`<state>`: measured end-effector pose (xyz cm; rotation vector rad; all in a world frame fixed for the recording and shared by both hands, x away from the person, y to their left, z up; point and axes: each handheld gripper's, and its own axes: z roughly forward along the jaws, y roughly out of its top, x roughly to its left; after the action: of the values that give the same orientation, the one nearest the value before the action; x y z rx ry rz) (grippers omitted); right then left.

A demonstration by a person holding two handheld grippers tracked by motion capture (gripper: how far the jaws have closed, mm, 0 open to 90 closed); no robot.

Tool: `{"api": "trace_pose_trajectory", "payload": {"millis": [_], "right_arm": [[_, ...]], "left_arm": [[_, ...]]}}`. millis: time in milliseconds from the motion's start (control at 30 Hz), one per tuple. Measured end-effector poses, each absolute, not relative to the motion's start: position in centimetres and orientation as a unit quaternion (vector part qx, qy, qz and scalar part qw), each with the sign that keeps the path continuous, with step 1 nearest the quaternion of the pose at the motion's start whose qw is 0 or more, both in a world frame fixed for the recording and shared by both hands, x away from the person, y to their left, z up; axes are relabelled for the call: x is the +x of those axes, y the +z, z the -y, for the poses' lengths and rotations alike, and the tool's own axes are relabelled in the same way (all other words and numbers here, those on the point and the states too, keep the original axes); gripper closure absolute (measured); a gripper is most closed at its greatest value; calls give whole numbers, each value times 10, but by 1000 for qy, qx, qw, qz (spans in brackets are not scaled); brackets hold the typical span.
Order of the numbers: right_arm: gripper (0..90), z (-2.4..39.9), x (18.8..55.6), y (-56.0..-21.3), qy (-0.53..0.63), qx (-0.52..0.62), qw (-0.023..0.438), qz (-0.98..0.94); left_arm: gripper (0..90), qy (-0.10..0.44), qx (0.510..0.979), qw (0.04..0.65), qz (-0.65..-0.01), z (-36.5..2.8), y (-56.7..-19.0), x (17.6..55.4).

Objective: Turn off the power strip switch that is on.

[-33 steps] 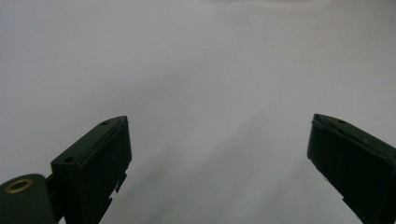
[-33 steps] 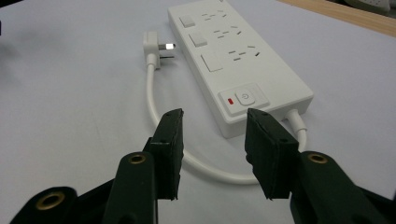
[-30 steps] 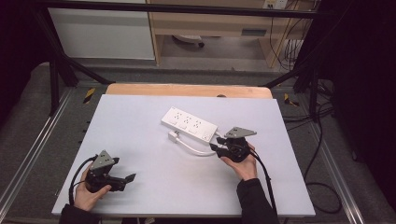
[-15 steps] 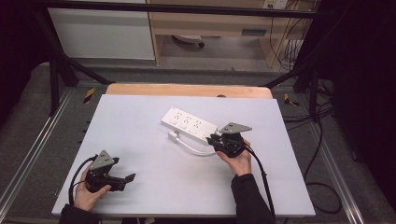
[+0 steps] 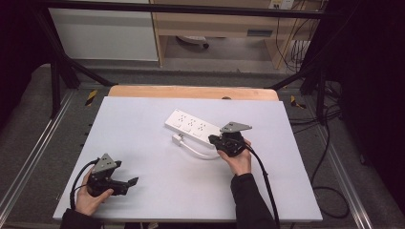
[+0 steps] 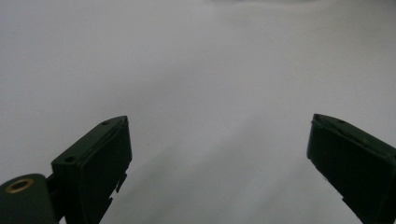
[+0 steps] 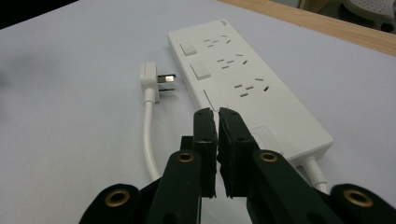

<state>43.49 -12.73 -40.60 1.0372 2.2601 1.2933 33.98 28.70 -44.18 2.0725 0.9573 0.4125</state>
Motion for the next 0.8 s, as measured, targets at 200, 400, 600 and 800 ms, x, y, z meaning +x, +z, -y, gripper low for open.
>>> {"api": "trace_pose_trajectory", "payload": {"millis": [200, 400, 600, 800], "right_arm": [[899, 125, 441, -407, 456, 369, 169, -792], [900, 120, 447, -408, 453, 369, 171, -794], [900, 114, 452, -410, 454, 372, 170, -791], [900, 108, 457, -410, 452, 373, 168, -793]], "left_arm": [[64, 163, 819, 400, -378, -287, -442, 340], [64, 163, 818, 400, -379, -287, -442, 340], [64, 163, 818, 401, -379, -287, -441, 340], [64, 164, 819, 401, -377, -287, -441, 339]]}}
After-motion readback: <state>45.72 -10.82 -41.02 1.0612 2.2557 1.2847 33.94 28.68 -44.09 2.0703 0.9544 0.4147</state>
